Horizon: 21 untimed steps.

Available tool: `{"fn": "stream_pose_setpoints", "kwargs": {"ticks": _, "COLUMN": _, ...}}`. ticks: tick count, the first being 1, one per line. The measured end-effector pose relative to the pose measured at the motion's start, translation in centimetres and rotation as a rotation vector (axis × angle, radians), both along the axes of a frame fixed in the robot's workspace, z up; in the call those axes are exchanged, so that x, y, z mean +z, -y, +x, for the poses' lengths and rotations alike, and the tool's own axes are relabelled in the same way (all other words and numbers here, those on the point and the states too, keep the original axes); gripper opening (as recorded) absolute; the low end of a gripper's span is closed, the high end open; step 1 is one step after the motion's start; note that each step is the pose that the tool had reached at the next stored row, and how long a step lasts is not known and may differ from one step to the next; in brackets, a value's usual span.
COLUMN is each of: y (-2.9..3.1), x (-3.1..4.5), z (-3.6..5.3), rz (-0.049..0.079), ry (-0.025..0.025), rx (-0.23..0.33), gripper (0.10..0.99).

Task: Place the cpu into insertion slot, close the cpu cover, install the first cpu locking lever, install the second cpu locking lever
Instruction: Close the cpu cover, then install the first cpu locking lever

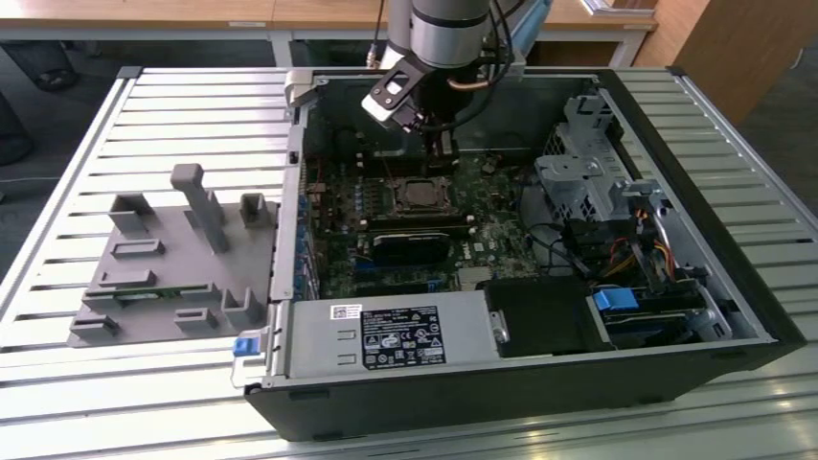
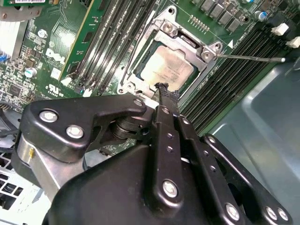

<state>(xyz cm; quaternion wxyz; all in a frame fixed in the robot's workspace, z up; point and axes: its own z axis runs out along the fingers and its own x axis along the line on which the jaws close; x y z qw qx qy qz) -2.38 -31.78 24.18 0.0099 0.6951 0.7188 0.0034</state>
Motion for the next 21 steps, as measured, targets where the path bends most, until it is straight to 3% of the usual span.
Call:
{"fn": "stream_pose_setpoints", "kwargs": {"ticks": 9, "y": 0.01, "x": 0.07, "z": -0.20, "rz": 0.000, "ry": -0.0001, "rx": 0.000, "gripper": 0.106}}
{"fn": "stream_pose_setpoints", "kwargs": {"ticks": 18, "y": 0.00, "x": 0.90, "z": -0.20, "rz": 0.000, "ry": 0.0000, "rx": 0.000, "gripper": 0.106}}
{"fn": "stream_pose_setpoints", "kwargs": {"ticks": 21, "y": 0.00, "x": 0.90, "z": -0.20, "rz": 0.000, "ry": 0.0001, "rx": 0.036, "gripper": 0.106}}
